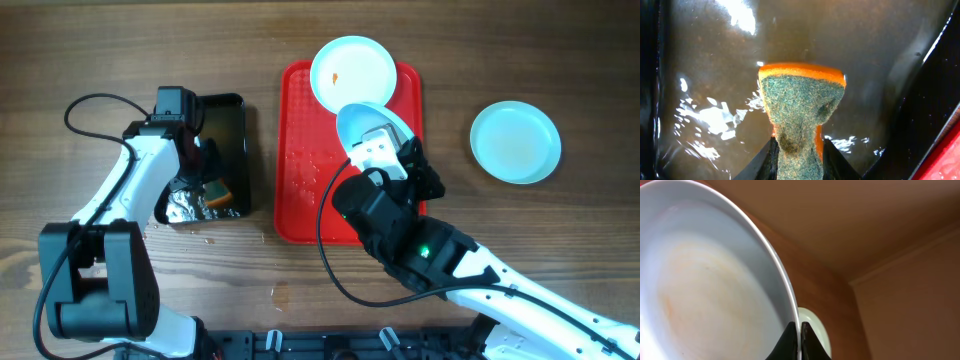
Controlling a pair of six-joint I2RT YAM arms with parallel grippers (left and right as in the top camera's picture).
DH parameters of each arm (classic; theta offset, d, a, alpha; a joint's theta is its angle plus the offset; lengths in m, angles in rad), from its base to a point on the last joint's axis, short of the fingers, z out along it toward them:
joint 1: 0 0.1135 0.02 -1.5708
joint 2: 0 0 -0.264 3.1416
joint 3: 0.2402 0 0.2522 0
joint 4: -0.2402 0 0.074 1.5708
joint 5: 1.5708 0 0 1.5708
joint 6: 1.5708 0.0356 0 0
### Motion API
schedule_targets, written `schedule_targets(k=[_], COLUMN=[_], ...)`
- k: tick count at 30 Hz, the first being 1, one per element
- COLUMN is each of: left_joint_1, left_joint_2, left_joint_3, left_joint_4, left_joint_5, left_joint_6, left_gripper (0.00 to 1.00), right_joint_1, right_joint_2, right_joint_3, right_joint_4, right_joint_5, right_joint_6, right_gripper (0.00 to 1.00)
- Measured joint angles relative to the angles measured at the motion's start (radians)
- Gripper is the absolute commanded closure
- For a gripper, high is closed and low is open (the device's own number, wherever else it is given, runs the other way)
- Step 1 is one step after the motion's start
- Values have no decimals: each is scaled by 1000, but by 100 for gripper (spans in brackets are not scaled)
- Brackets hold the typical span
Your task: Clean dirty plates on tray and stack at the side
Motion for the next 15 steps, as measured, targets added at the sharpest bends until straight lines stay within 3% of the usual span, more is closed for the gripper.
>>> schedule_targets(k=[3,6,11,15], left_joint_1=[0,0,0,0], left_joint_2=[0,0,0,-2], left_joint_3=[0,0,-26,-97], left_joint_4=[0,0,43,140], left_joint_5=[3,5,7,8], left_joint_6=[6,4,3,8], left_gripper=[51,43,44,70], right_joint_1=[0,0,-66,-204], right_joint_2=[0,0,11,54], right_joint_3=[0,0,-1,-1], right_joint_4=[-5,-62,-170,-165], right_joint_5=[1,-48,-277,-480], right_joint_6=[-14,30,248,348], right_gripper=[95,96,96,96])
